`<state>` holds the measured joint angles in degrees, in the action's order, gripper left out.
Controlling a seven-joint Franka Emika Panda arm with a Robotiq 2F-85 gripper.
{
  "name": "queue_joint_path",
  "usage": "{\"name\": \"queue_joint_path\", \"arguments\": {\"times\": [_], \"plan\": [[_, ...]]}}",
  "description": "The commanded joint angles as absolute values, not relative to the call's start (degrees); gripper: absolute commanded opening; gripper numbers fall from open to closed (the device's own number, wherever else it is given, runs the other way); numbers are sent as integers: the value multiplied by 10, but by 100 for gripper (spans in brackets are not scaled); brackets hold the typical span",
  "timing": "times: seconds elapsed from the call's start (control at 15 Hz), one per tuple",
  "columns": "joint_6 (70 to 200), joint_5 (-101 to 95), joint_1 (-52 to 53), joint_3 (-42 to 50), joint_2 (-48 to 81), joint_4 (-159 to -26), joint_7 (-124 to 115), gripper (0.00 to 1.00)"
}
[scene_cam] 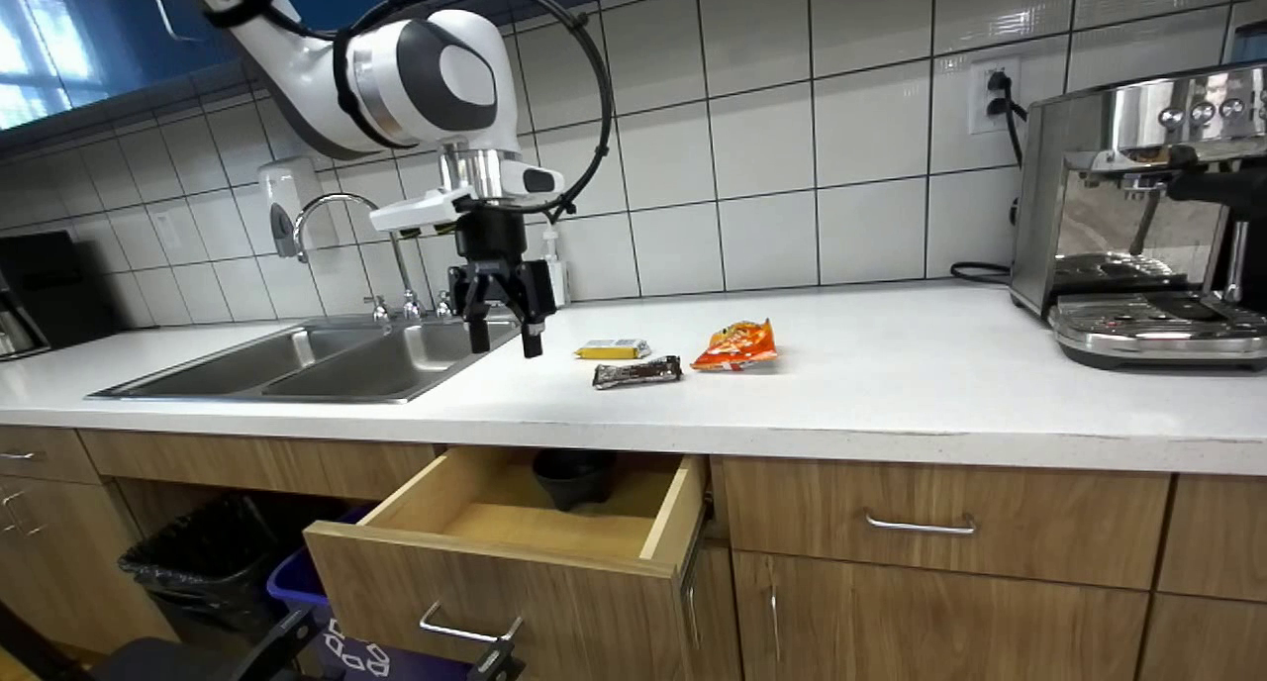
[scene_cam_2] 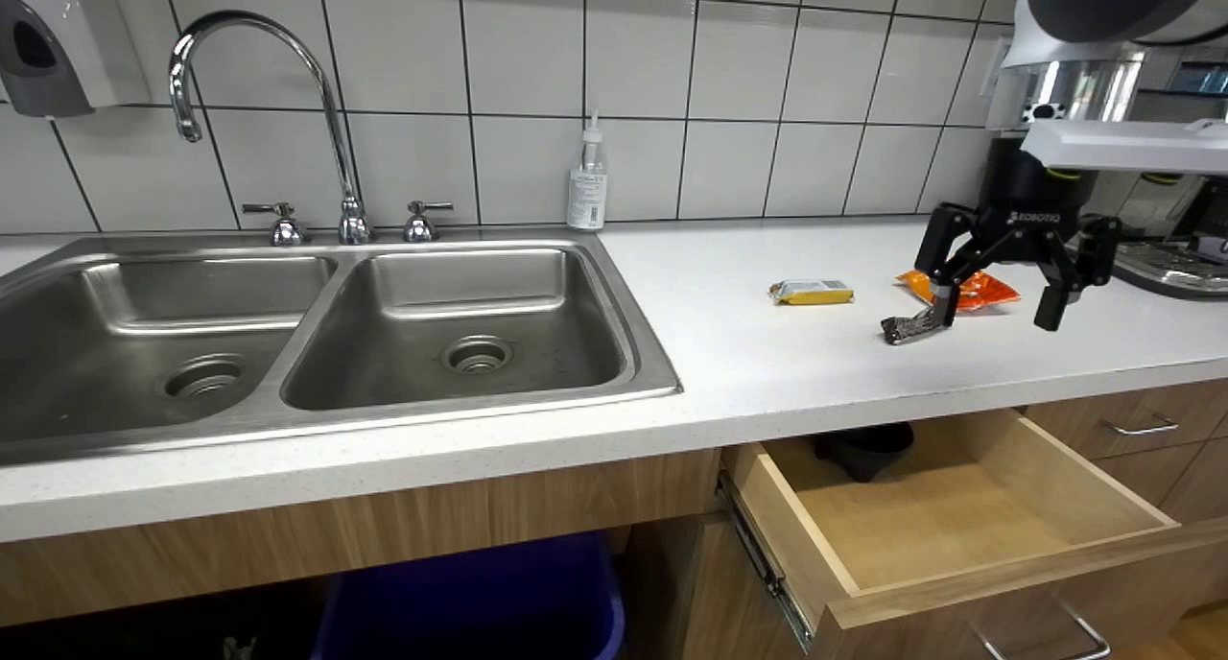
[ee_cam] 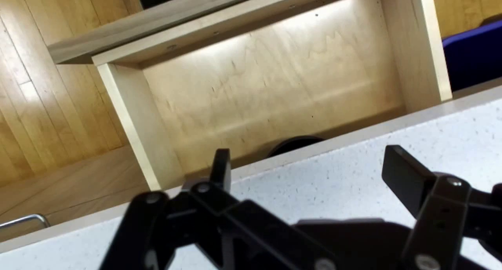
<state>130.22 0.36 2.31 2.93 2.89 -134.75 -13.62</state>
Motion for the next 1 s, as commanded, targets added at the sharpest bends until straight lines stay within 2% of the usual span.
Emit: {"name": "queue_joint_path", "arguments": {"times": [0.0, 0.93], "plan": [[1271, 8, 5, 29, 72, -1278, -138, 100], [1279, 54, -29, 50, 231, -1098, -149, 100]]}}
